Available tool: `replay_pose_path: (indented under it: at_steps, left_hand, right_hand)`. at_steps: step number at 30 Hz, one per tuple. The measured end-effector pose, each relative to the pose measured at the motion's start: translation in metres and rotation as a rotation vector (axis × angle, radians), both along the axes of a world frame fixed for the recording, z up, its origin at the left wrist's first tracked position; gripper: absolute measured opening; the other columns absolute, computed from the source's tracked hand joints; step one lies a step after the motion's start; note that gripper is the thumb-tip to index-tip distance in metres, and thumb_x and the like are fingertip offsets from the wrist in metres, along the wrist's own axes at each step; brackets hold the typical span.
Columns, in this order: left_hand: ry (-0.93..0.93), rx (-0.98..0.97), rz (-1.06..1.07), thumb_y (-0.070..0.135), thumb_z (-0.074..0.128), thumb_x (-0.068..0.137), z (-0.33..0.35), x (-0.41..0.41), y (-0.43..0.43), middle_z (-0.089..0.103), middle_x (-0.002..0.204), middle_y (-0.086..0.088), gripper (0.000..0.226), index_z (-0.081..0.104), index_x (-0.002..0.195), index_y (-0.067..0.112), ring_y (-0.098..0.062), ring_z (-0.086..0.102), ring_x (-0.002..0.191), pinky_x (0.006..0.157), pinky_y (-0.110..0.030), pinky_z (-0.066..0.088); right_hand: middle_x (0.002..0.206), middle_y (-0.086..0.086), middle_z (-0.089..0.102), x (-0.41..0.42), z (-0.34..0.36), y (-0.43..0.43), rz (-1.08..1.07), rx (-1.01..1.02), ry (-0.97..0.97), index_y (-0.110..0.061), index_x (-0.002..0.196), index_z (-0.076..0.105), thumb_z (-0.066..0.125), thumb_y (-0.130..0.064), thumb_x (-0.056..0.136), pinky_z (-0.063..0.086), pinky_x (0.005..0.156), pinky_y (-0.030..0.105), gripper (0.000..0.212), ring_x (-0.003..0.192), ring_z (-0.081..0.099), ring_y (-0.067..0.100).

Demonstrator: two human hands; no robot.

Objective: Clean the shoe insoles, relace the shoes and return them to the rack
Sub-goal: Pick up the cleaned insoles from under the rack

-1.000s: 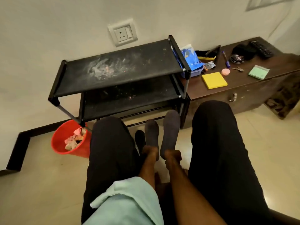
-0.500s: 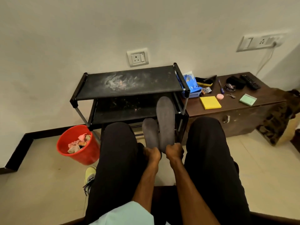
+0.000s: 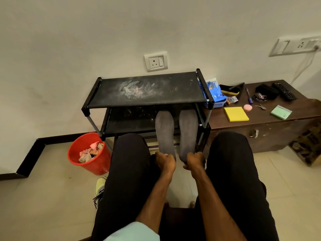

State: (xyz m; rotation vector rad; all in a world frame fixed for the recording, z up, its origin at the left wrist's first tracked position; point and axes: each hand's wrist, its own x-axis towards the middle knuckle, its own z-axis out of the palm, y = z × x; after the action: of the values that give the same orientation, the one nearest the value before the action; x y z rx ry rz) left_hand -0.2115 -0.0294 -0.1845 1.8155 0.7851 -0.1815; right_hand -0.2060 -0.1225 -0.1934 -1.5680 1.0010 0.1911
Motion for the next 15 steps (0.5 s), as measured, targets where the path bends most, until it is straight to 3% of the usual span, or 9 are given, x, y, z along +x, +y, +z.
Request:
replay_pose_path:
  at_steps: [2, 5, 7, 9, 11, 12, 14, 15]
  left_hand:
    - [-0.024, -0.006, -0.033, 0.008, 0.045, 0.103, 0.000, 0.025, 0.003, 0.052, 0.135, -0.013, 0.032, 0.046, 0.135, 0.007, -0.034, 0.058, 0.117, 0.085, -0.036, 0.057]
    - [-0.018, -0.133, -0.036, 0.016, 0.044, 0.106, -0.002, 0.062, 0.005, 0.056, 0.127, -0.014, 0.027, 0.051, 0.131, 0.013, -0.034, 0.067, 0.100, 0.053, -0.036, 0.061]
    - [-0.035, -0.252, -0.007, 0.015, 0.046, 0.105, -0.006, 0.088, 0.006, 0.059, 0.124, -0.017, 0.027, 0.054, 0.131, 0.011, -0.036, 0.070, 0.096, 0.049, -0.032, 0.060]
    - [-0.060, -0.335, 0.031, 0.014, 0.052, 0.104, -0.013, 0.112, 0.006, 0.059, 0.127, -0.019, 0.026, 0.057, 0.129, 0.008, -0.040, 0.067, 0.104, 0.050, -0.033, 0.061]
    - [-0.055, -0.389, 0.049, 0.013, 0.057, 0.102, -0.018, 0.130, 0.002, 0.059, 0.129, -0.019, 0.027, 0.058, 0.129, 0.006, -0.039, 0.066, 0.108, 0.053, -0.032, 0.061]
    - [-0.042, -0.407, 0.053, 0.013, 0.058, 0.102, -0.021, 0.141, -0.001, 0.060, 0.129, -0.018, 0.029, 0.058, 0.130, 0.007, -0.038, 0.067, 0.107, 0.056, -0.032, 0.062]
    - [0.000, -0.418, 0.067, 0.006, 0.059, 0.100, -0.024, 0.156, -0.005, 0.060, 0.131, -0.019, 0.033, 0.057, 0.132, 0.004, -0.035, 0.068, 0.106, 0.063, -0.033, 0.063]
    - [0.021, -0.427, 0.076, -0.001, 0.058, 0.098, -0.026, 0.162, -0.007, 0.060, 0.131, -0.020, 0.033, 0.055, 0.131, 0.002, -0.036, 0.067, 0.108, 0.065, -0.033, 0.063]
  right_hand:
    - [0.110, 0.024, 0.062, 0.022, 0.000, -0.007, 0.016, 0.051, -0.050, 0.010, 0.129, 0.052, 0.046, 0.001, 0.099, 0.050, 0.050, 0.035, 0.032, 0.071, 0.063, 0.032]
    - [0.106, 0.024, 0.066, 0.057, 0.003, -0.013, 0.011, 0.088, -0.104, 0.010, 0.118, 0.059, 0.051, 0.002, 0.096, 0.055, 0.046, 0.037, 0.024, 0.078, 0.070, 0.039]
    - [0.103, 0.023, 0.064, 0.080, 0.003, -0.015, -0.027, 0.099, -0.127, 0.008, 0.107, 0.057, 0.050, 0.005, 0.098, 0.051, 0.033, 0.034, 0.012, 0.088, 0.071, 0.044]
    - [0.102, 0.024, 0.062, 0.105, -0.002, -0.017, -0.075, 0.149, -0.127, 0.006, 0.108, 0.056, 0.049, 0.005, 0.101, 0.050, 0.031, 0.032, 0.010, 0.094, 0.070, 0.046]
    - [0.102, 0.026, 0.065, 0.129, -0.011, -0.023, -0.094, 0.194, -0.123, 0.005, 0.103, 0.059, 0.051, 0.007, 0.099, 0.059, 0.042, 0.039, 0.009, 0.092, 0.070, 0.045]
    - [0.104, 0.026, 0.066, 0.144, -0.021, -0.028, -0.055, 0.190, -0.117, 0.002, 0.100, 0.059, 0.054, 0.006, 0.097, 0.064, 0.057, 0.044, 0.007, 0.090, 0.070, 0.042]
    - [0.106, 0.022, 0.065, 0.163, -0.031, -0.033, 0.030, 0.206, -0.110, -0.003, 0.100, 0.056, 0.056, 0.005, 0.095, 0.063, 0.080, 0.050, 0.009, 0.087, 0.069, 0.035]
    - [0.102, 0.019, 0.063, 0.164, -0.029, -0.033, 0.028, 0.216, -0.113, -0.001, 0.098, 0.054, 0.056, 0.008, 0.095, 0.062, 0.081, 0.053, 0.009, 0.083, 0.067, 0.034]
